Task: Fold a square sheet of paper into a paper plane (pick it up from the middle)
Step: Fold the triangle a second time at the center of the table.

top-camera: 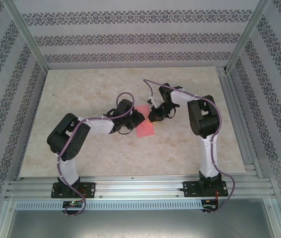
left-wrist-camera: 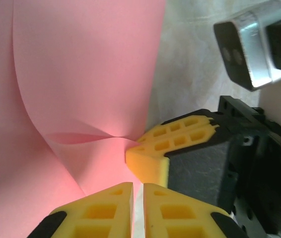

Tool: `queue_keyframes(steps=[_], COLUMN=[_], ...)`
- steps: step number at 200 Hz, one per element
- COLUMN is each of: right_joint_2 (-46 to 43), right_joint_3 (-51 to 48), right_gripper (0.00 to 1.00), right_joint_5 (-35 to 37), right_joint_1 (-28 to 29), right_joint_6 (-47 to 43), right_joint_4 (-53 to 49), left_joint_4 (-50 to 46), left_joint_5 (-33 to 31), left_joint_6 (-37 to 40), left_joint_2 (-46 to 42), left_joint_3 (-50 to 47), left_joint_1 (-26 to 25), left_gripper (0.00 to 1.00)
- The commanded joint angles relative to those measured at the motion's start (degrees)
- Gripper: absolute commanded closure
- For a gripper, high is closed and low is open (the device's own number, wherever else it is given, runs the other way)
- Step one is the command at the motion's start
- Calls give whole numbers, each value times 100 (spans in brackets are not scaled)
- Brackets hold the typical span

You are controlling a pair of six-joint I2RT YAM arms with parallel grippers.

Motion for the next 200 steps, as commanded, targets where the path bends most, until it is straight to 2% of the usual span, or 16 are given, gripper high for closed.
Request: queue_keyframes(steps=[1, 25, 50, 96, 133, 160, 200], right_joint_2=[121, 103, 101, 162, 174, 148, 149], right_joint_3=[75, 58, 66, 75, 75, 65, 84], right_gripper=[94, 94, 94, 94, 94, 94, 94], right_joint_5=[0, -24, -43, -4, 44, 78, 71], right_joint_1=[65, 73, 93, 103, 99, 105, 105], right_joint_6=[-61, -61, -53, -49, -71, -76, -71], right_joint_4=[110, 118, 136, 131, 106, 90, 85], left_joint_4=[377, 588, 178, 154, 395, 616, -119], left_joint_5=[163, 244, 99, 25, 6, 125, 44], left_joint_6=[-128, -196, -21, 78, 49, 24, 412], left_joint_2=[223, 306, 378, 754, 982, 801, 364], left_joint_3=[175, 159, 289, 298, 131, 88, 493], left_joint_1=[67, 67, 72, 85, 102, 137, 259], left_gripper=[84, 83, 83, 84, 84, 83, 81])
